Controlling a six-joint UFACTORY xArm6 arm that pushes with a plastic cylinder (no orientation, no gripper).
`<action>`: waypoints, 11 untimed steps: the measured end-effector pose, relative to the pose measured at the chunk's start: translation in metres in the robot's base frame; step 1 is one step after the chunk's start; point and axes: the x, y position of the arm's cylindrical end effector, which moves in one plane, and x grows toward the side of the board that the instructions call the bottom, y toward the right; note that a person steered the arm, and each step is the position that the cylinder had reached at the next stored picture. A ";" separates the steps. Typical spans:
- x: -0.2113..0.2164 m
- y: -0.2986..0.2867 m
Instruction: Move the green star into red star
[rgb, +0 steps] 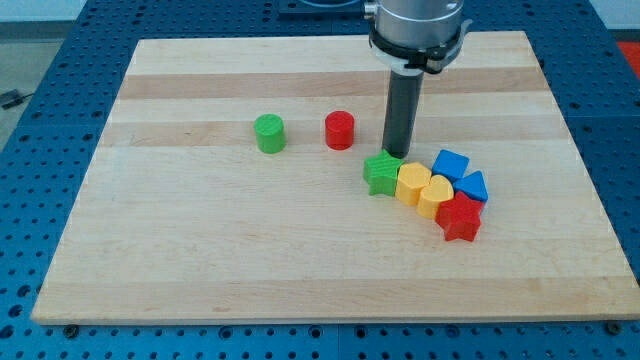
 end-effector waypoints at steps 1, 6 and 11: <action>-0.007 0.007; 0.071 -0.074; 0.066 -0.218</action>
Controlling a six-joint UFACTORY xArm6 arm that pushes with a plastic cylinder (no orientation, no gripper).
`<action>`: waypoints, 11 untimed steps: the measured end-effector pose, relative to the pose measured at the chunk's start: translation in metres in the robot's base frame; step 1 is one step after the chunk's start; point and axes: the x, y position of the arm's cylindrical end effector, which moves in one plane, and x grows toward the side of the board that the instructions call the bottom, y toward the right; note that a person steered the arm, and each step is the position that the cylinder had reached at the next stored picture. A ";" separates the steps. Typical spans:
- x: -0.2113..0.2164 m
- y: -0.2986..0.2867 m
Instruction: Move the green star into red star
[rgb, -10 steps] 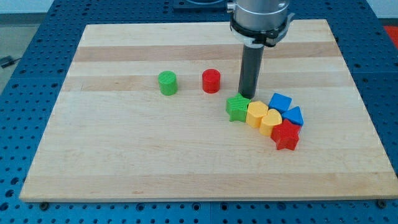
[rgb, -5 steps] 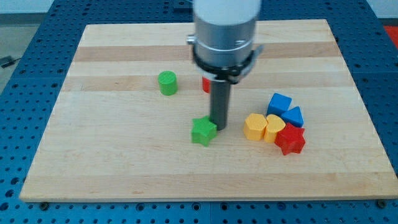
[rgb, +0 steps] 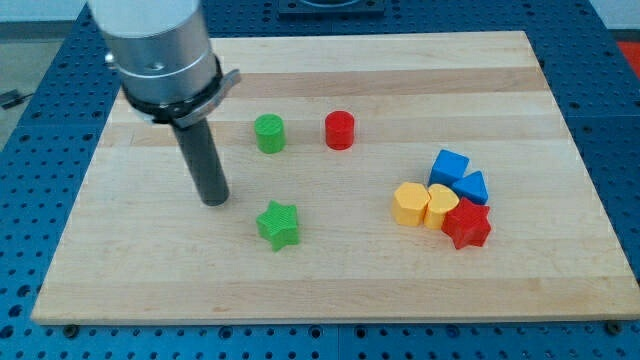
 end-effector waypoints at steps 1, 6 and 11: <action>0.030 0.035; 0.083 0.092; 0.062 0.211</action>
